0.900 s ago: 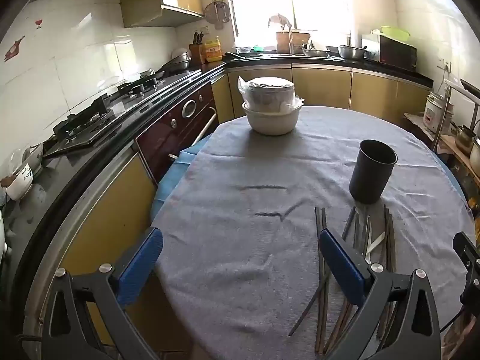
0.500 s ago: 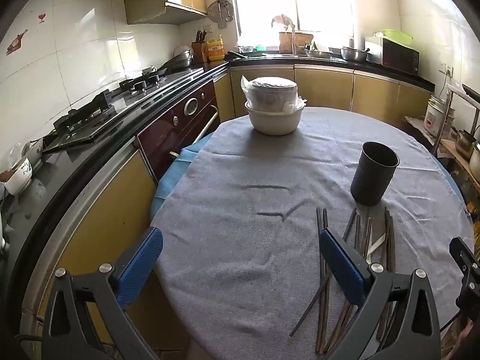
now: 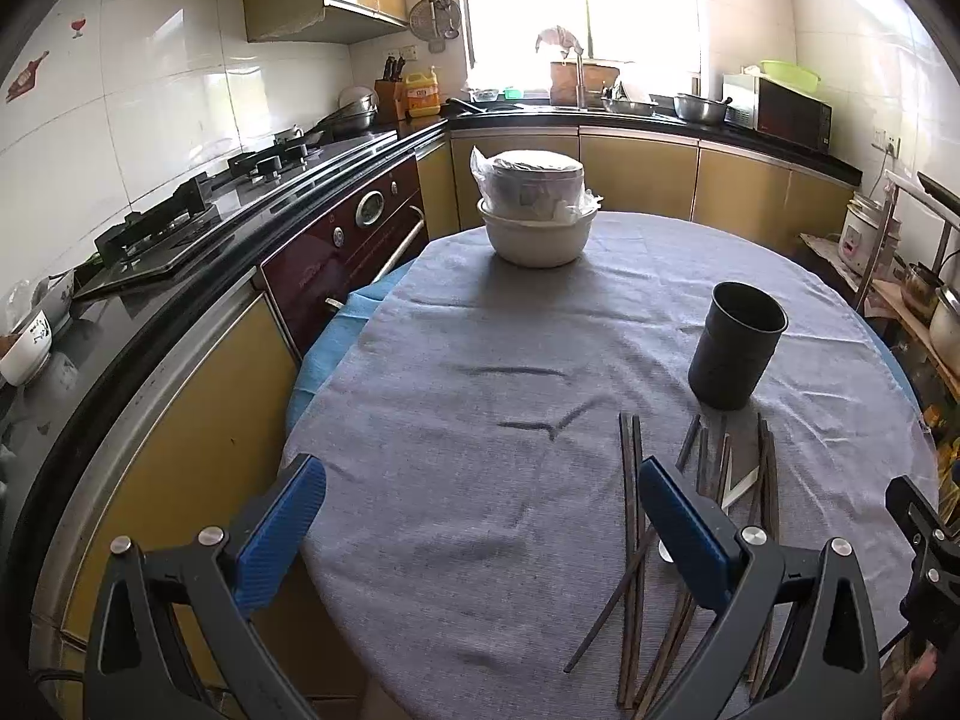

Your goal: Organize utensils

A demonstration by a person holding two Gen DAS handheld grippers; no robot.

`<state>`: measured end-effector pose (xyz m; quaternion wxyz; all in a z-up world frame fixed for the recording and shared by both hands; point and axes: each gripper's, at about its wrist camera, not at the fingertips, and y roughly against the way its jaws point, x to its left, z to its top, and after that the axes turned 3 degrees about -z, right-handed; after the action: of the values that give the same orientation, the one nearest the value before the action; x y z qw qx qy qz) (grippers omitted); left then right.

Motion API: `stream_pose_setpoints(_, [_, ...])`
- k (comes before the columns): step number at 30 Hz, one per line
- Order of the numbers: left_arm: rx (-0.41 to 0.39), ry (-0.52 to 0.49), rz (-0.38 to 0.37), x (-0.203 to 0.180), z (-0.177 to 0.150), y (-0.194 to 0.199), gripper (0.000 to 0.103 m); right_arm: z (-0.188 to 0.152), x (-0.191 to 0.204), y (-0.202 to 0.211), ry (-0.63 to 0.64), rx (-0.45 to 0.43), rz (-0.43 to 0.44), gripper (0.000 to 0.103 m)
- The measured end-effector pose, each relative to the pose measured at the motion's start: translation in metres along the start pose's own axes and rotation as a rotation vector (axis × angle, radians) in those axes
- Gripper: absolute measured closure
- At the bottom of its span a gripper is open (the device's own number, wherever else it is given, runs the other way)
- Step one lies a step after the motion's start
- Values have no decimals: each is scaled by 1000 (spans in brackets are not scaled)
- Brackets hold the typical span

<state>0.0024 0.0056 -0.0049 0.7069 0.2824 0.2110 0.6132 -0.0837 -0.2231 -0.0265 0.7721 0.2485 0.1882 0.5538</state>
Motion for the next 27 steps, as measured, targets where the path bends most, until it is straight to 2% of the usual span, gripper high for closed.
stream_pose_setpoints(17, [29, -43, -16, -6, -6, -5, 0, 6, 0, 1, 23, 14, -59, 0])
stream_pose_setpoints(22, [93, -29, -26, -1, -15, -19, 0, 2, -10, -7, 3, 49, -43, 0])
stream_pose_setpoints(27, [118, -45, -39, -1, -24, -30, 0, -3, -27, -24, -78, 135, 36, 1])
